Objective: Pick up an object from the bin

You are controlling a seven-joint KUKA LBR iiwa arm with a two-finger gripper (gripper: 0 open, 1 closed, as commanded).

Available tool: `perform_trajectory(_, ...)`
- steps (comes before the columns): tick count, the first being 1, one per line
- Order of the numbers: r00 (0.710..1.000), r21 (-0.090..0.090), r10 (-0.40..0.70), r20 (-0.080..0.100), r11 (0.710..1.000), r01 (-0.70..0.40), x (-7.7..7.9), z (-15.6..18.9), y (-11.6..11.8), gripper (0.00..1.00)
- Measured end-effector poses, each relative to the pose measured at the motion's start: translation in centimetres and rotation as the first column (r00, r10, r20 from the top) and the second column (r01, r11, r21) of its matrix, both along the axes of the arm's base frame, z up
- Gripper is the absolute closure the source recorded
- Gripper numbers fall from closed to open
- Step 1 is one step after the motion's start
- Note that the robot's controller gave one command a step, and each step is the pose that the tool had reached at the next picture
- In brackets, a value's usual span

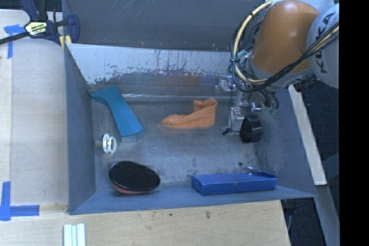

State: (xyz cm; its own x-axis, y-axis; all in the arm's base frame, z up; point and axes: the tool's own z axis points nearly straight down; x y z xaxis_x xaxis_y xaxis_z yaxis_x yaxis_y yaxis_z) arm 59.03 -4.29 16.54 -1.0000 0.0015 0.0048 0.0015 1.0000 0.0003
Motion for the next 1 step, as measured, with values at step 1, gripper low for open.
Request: perform_trajectory(1,1.000,-0.001,0.001,0.009,1.000,-0.001,0.17,0.51,0.00,0.00)
